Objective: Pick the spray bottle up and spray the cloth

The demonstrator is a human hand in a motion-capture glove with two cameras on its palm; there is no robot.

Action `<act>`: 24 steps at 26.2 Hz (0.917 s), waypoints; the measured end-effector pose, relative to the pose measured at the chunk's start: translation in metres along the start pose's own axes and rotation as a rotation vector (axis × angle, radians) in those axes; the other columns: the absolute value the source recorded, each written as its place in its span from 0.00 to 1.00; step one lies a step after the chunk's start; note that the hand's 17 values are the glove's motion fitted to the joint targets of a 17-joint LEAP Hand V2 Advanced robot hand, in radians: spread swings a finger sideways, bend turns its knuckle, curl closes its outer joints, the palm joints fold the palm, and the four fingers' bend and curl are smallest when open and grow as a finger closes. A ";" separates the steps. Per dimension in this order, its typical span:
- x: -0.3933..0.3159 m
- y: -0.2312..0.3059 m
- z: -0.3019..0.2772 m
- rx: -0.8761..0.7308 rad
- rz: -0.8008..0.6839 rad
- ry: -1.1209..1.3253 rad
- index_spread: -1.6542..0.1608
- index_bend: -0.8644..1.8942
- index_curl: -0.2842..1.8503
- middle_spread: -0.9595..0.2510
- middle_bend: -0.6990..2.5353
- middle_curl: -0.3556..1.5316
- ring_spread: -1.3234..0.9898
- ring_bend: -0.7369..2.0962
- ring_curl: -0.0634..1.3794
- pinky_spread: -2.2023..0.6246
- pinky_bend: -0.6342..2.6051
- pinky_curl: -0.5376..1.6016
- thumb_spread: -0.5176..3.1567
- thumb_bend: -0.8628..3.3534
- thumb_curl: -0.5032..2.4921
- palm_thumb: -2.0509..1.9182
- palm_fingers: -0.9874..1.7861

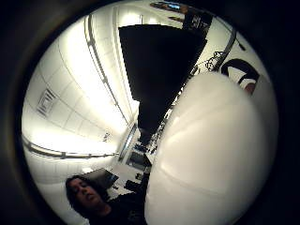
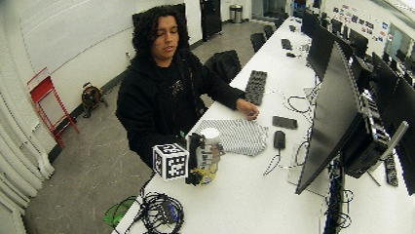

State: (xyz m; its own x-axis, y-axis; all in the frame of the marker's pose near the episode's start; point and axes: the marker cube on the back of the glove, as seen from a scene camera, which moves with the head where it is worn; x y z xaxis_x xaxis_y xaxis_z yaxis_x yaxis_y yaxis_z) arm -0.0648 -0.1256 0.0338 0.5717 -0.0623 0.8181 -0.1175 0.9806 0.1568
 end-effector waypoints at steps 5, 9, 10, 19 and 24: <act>-0.020 -0.011 -0.004 -0.129 -0.107 0.202 0.75 0.43 0.36 0.64 0.39 0.45 0.47 0.46 0.34 0.67 0.32 0.43 0.17 0.20 0.38 0.76 0.86; -0.047 -0.019 -0.003 -0.299 -0.239 0.447 0.75 0.43 0.36 0.64 0.40 0.46 0.47 0.46 0.35 0.67 0.32 0.43 0.17 0.20 0.39 0.76 0.86; -0.053 -0.020 -0.001 -0.339 -0.265 0.497 0.75 0.43 0.36 0.64 0.40 0.46 0.47 0.46 0.35 0.67 0.32 0.43 0.16 0.20 0.39 0.76 0.86; -0.087 -0.009 0.045 -0.590 -0.520 0.977 0.76 0.43 0.37 0.65 0.40 0.46 0.47 0.47 0.36 0.67 0.32 0.43 0.16 0.20 0.40 0.76 0.85; -0.089 0.000 0.072 -0.680 -0.631 1.208 0.76 0.43 0.37 0.65 0.40 0.46 0.47 0.47 0.36 0.67 0.32 0.43 0.16 0.20 0.40 0.76 0.85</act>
State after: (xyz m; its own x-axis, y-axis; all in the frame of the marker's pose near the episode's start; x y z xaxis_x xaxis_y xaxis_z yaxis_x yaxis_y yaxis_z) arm -0.1743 -0.1335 0.0010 0.7246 -0.6368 -0.2637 0.5839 0.7704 -0.2560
